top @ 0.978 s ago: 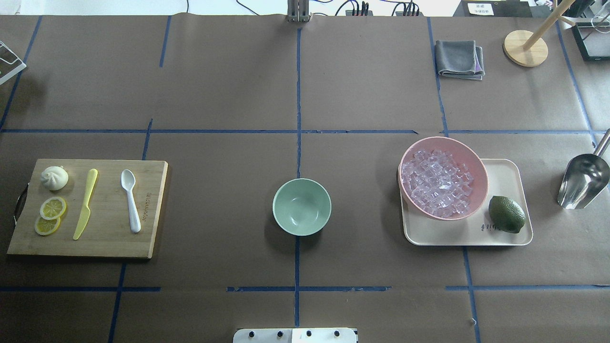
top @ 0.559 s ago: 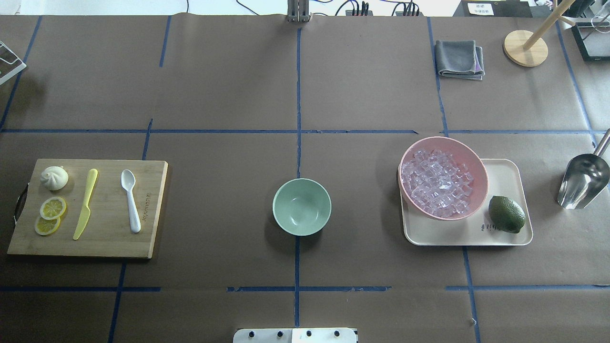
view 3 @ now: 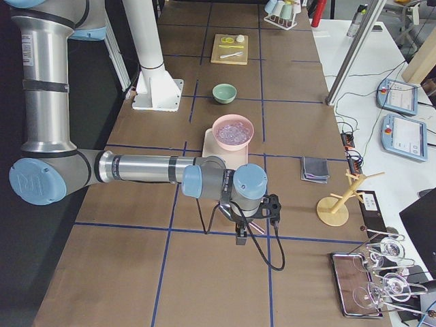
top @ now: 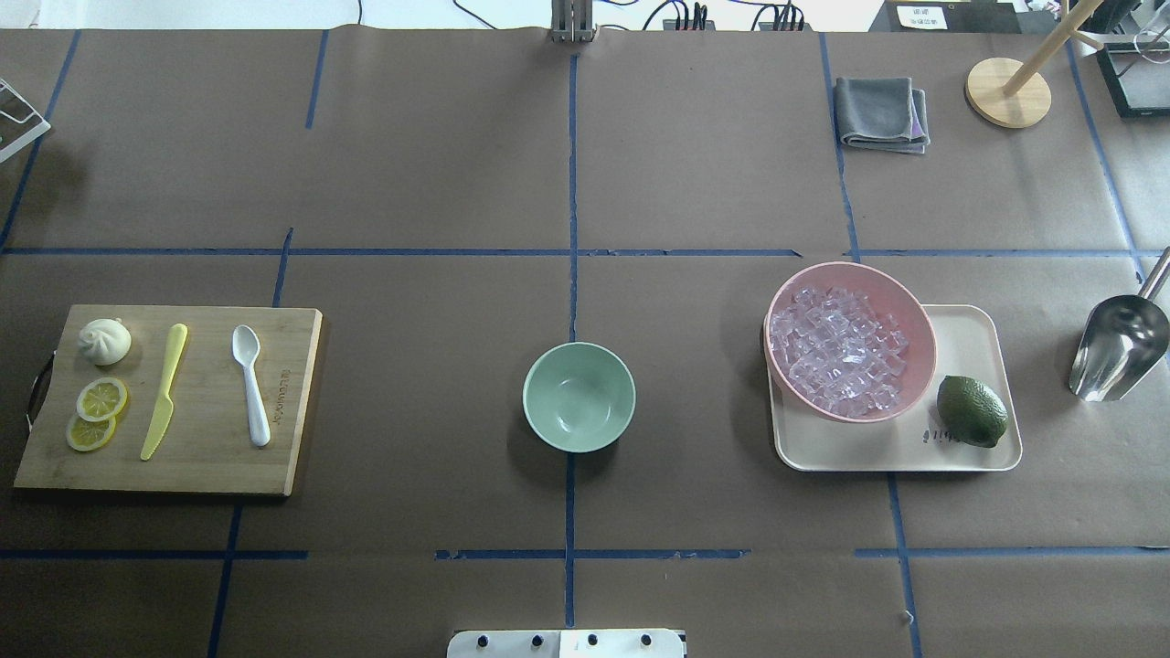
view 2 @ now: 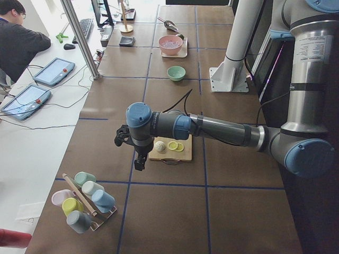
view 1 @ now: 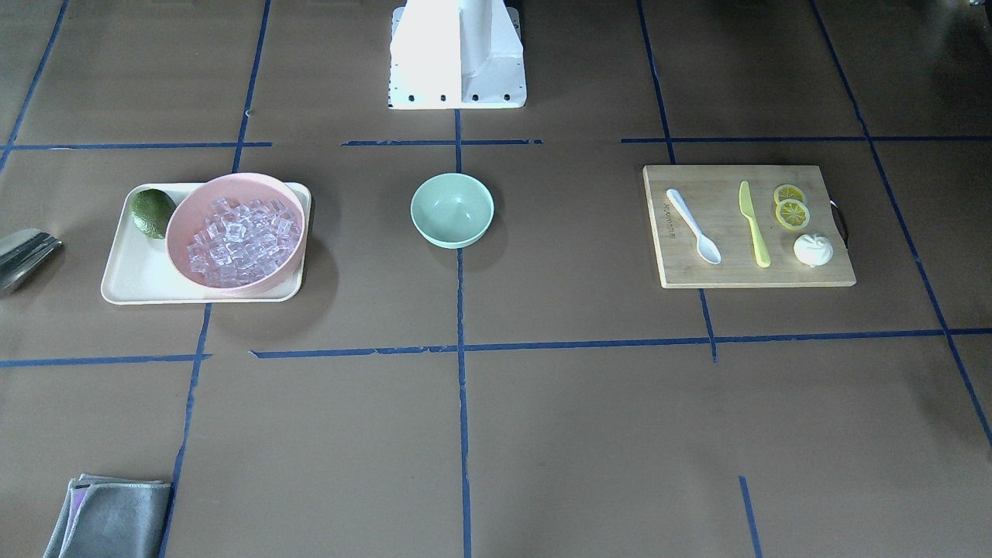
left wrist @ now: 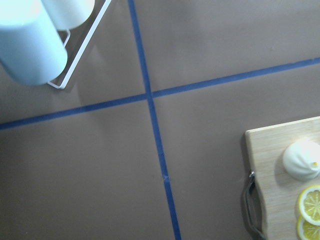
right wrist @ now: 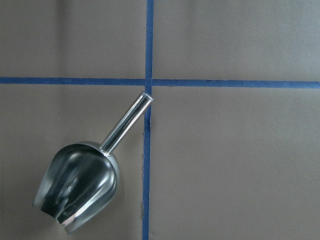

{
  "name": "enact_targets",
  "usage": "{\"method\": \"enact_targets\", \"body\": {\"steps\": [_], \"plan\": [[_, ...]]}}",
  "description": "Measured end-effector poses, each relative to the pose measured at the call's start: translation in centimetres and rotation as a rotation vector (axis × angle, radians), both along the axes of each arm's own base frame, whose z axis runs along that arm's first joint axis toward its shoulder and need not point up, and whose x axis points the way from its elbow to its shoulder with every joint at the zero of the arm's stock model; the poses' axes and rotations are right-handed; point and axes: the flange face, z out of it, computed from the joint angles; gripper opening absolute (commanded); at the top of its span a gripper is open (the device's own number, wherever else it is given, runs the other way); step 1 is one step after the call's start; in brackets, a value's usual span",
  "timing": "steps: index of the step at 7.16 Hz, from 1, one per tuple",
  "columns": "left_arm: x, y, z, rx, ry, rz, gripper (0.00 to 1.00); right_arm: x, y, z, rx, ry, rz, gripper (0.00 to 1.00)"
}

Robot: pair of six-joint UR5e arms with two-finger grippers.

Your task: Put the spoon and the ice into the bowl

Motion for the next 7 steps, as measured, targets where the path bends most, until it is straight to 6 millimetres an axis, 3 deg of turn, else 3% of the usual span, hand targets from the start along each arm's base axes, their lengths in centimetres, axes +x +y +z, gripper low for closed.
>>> {"method": "enact_targets", "body": {"steps": [4, 7], "plan": [[8.8, 0.0, -6.6, -0.122, 0.037, -0.112, 1.0, 0.0, 0.2, 0.0, -0.001, -0.002, -0.001, 1.0], [18.4, 2.1, -12.4, -0.214, 0.031, -0.241, 1.0, 0.0, 0.1, -0.2, 0.005, -0.001, -0.001, 1.0]]}}
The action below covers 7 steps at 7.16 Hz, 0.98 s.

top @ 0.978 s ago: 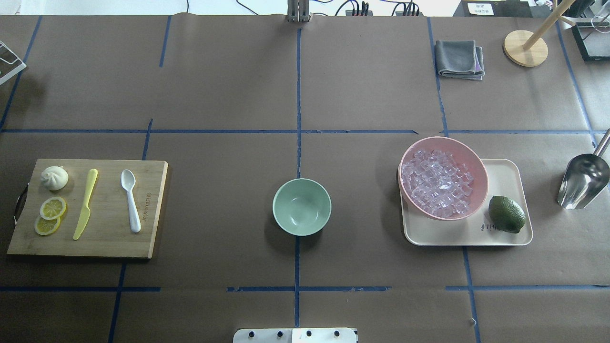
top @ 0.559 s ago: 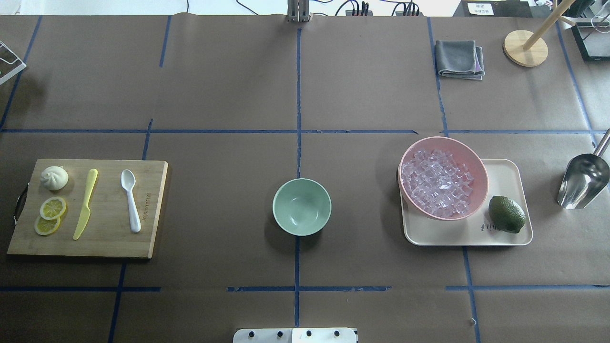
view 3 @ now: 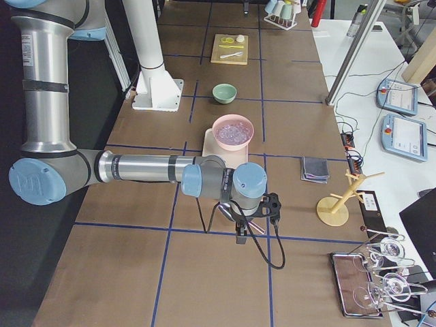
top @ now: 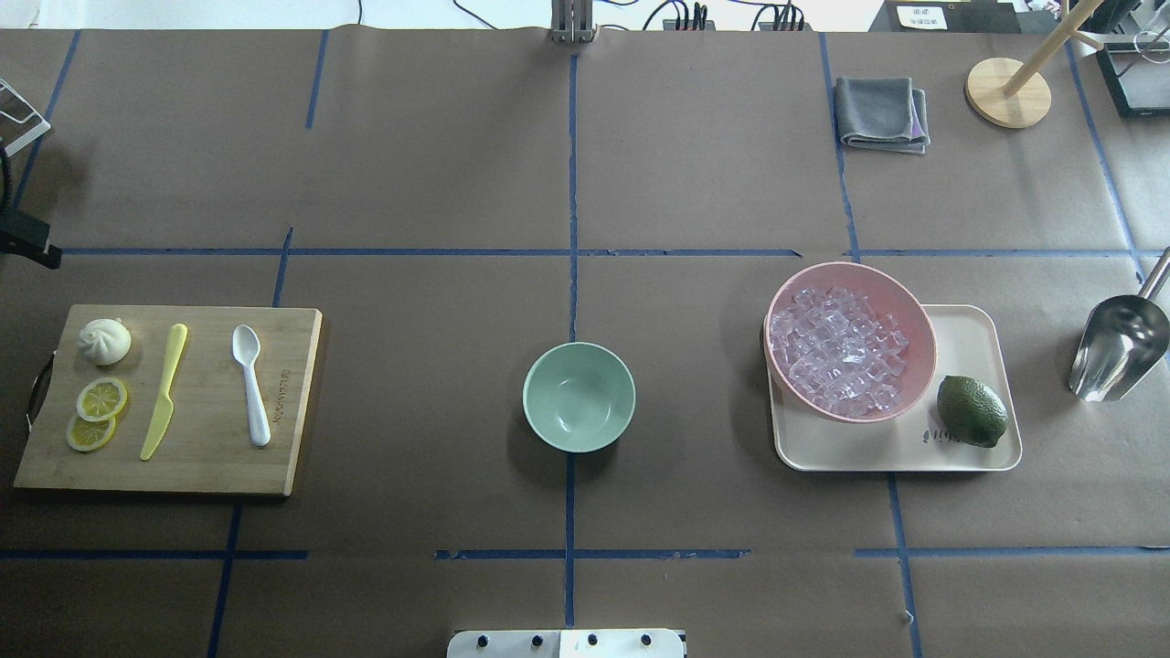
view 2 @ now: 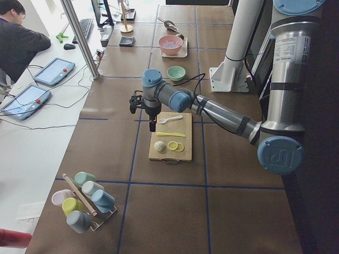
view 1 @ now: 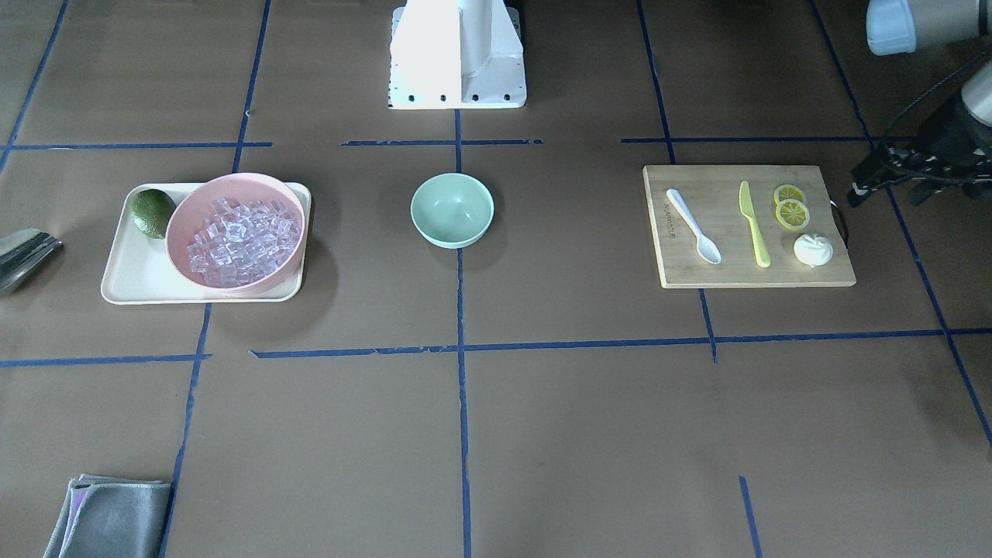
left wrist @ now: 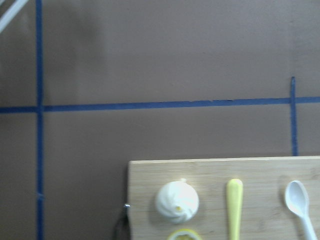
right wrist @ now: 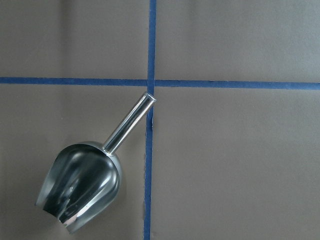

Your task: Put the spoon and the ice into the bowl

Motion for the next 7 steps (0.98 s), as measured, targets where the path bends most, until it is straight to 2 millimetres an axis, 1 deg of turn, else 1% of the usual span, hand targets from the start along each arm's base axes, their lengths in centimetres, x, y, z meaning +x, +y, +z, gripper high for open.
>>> {"method": "enact_targets", "body": {"steps": [1, 2, 3, 4, 5, 7], "plan": [[3.6, 0.7, -1.7, -0.018, -0.008, -0.024, 1.0, 0.0, -0.1, -0.1, 0.002, 0.0, 0.0, 1.0], [7.0, 1.4, -2.9, -0.036, -0.018, -0.043, 1.0, 0.0, -0.1, -0.1, 0.001, 0.0, 0.0, 1.0], [10.1, 2.3, -3.5, -0.047, -0.038, -0.059, 1.0, 0.0, -0.1, -0.1, 0.001, 0.0, 0.0, 1.0], [12.7, 3.1, -3.6, -0.049, -0.057, -0.077, 1.0, 0.0, -0.2, -0.2, 0.005, 0.0, -0.001, 1.0], [14.7, 3.6, -3.4, -0.046, -0.064, -0.099, 1.0, 0.0, -0.5, -0.8, 0.017, 0.0, -0.002, 1.0], [18.6, 4.7, -1.9, -0.042, -0.056, -0.148, 1.0, -0.1, -0.8, -3.0, 0.054, -0.007, 0.0, 1.0]]}}
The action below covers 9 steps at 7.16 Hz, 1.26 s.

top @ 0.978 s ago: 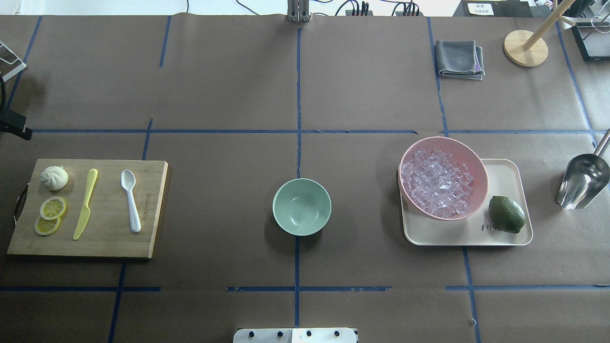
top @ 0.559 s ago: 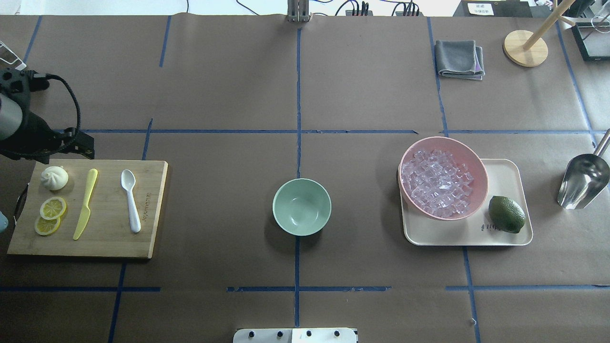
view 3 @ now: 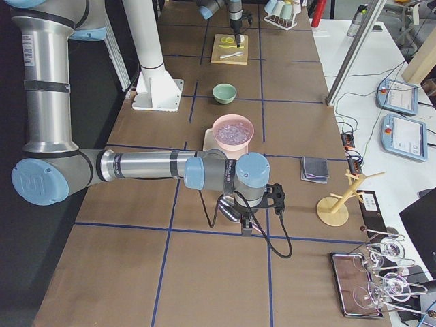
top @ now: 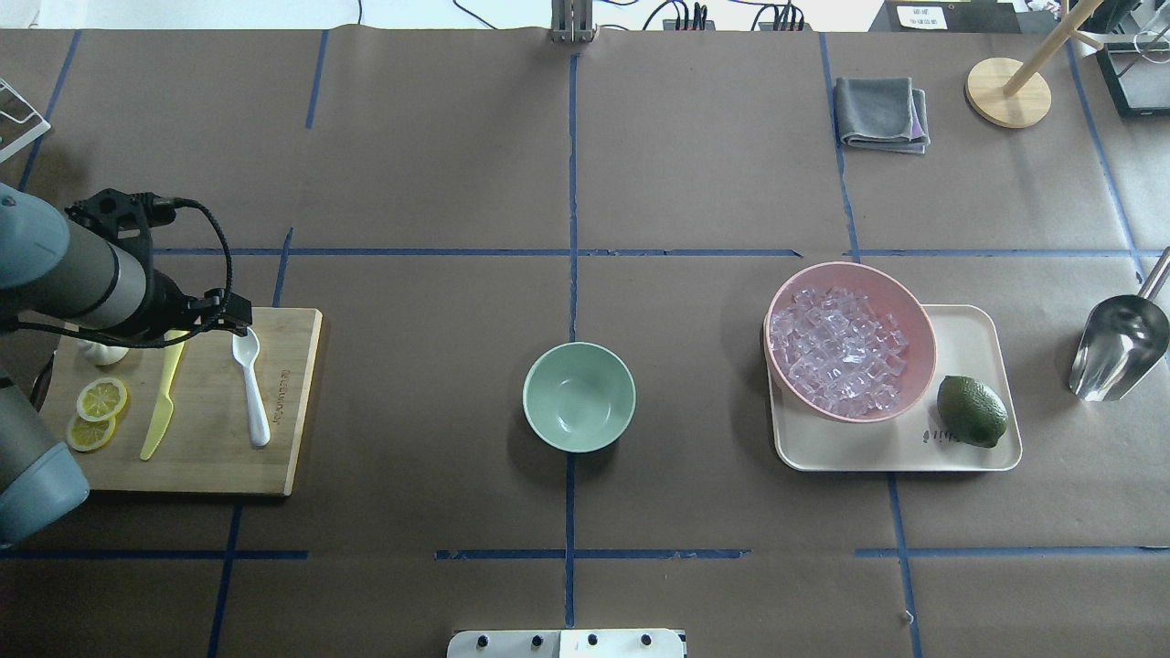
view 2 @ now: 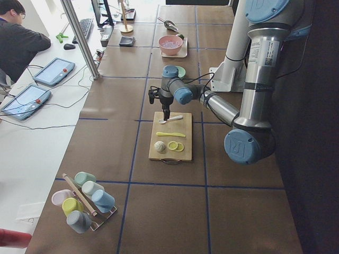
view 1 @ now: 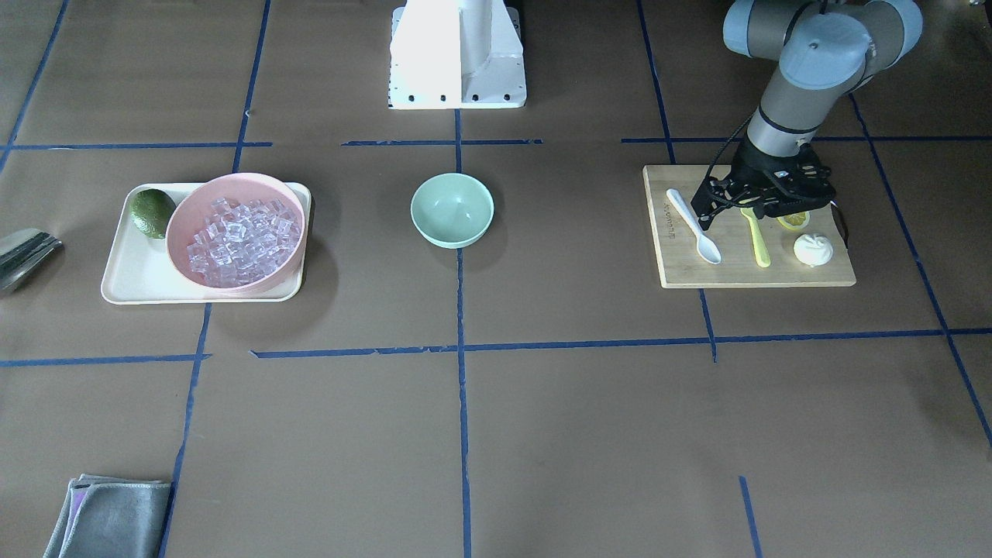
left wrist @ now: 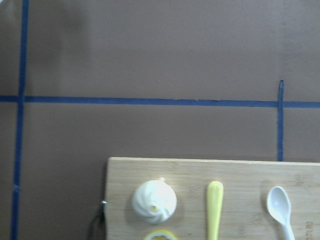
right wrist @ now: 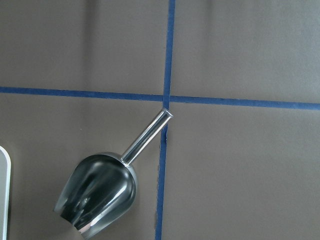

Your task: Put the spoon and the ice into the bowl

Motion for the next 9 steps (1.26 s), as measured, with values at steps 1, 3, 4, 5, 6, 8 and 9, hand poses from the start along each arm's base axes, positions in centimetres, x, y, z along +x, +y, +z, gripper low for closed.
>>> {"method": "enact_targets", "body": {"steps": [1, 3, 4, 5, 6, 8, 9], "plan": [[1.8, 0.7, 0.8, -0.002, 0.002, -0.017, 0.99, -0.1, 0.0, -0.6, 0.011, -0.012, 0.001, 1.0], [4.3, 1.9, 2.0, -0.008, 0.013, -0.033, 0.95, -0.7, -0.2, -1.9, -0.014, -0.074, 0.039, 1.0], [5.1, 2.3, 2.4, -0.007, 0.017, -0.035, 0.9, -1.2, -0.3, -3.0, -0.033, -0.097, 0.063, 1.0], [5.5, 2.5, 2.7, -0.008, 0.018, -0.035, 0.85, -1.9, -0.4, -4.3, -0.039, -0.108, 0.076, 1.0], [5.6, 2.6, 2.8, -0.01, 0.019, -0.032, 0.82, -2.4, -0.5, -5.5, -0.042, -0.114, 0.086, 1.0], [5.5, 2.8, 2.7, -0.012, 0.021, -0.026, 0.8, -3.0, -0.6, -6.5, -0.044, -0.117, 0.092, 1.0], [5.3, 2.9, 2.6, -0.011, 0.022, -0.025, 0.76, -3.1, -0.6, -6.7, -0.043, -0.117, 0.092, 1.0]]}}
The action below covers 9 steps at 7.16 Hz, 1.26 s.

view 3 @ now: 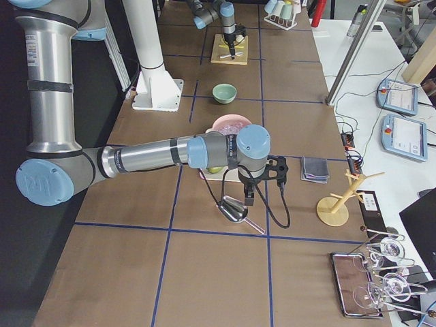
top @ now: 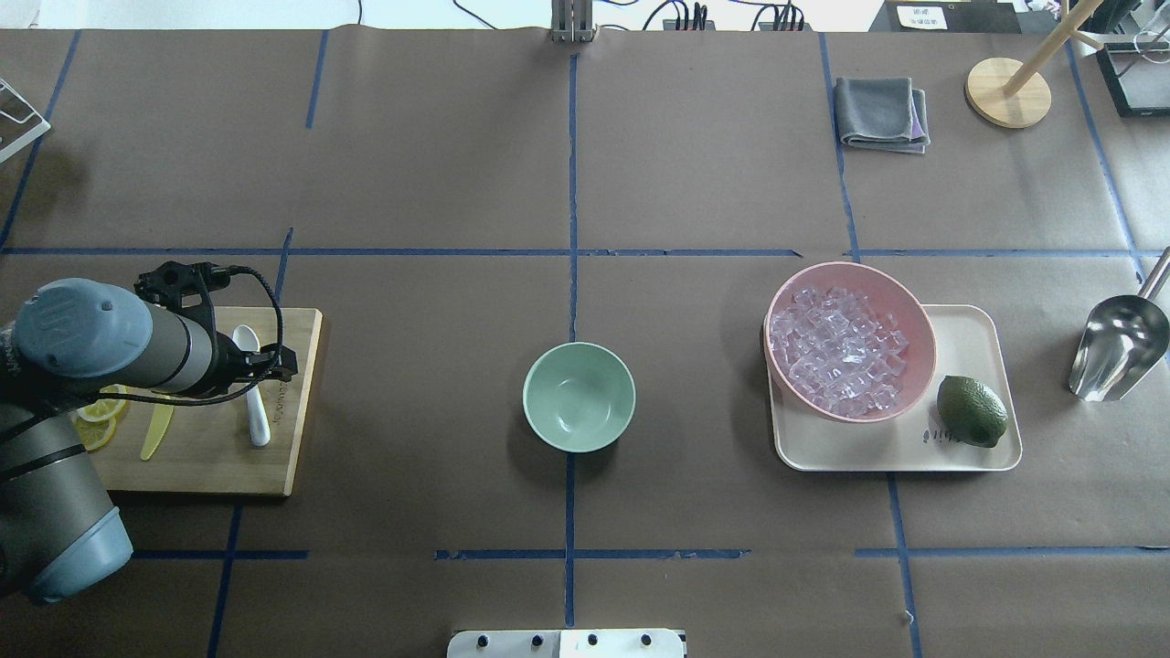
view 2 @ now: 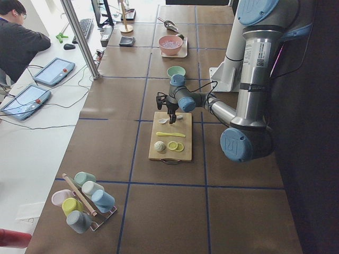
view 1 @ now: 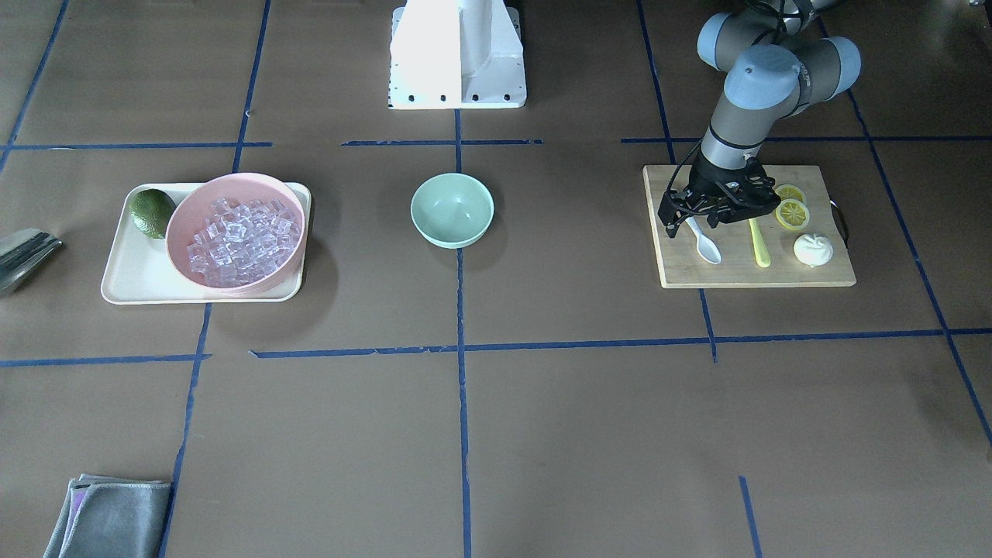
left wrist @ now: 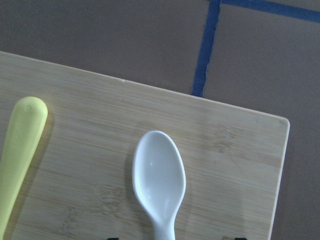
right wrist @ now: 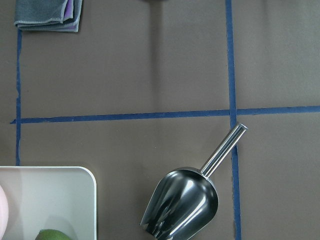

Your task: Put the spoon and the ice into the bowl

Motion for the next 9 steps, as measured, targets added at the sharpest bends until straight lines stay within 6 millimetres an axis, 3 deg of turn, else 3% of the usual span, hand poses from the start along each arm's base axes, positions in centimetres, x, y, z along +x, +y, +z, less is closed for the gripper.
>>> {"method": "enact_targets", "body": {"steps": [2, 3, 5, 7, 9], "plan": [[-0.22, 0.06, 0.03, -0.001, -0.002, 0.0, 0.63, -0.04, -0.04, -0.1, 0.001, 0.0, 0.0, 1.0], [-0.26, 0.06, 0.05, -0.001, -0.002, 0.0, 0.5, -0.04, -0.02, -0.09, 0.001, 0.0, 0.0, 1.0], [-0.32, 0.04, 0.06, -0.003, -0.004, 0.0, 0.13, -0.04, -0.02, -0.09, 0.001, 0.0, 0.0, 1.0], [-0.43, -0.02, 0.09, -0.004, -0.004, -0.002, 0.0, -0.04, -0.06, -0.14, 0.002, 0.0, 0.0, 1.0], [-1.14, 0.54, -0.39, -0.027, 0.015, 0.019, 0.0, -0.05, -0.03, -0.54, 0.009, -0.002, 0.0, 1.0]]}}
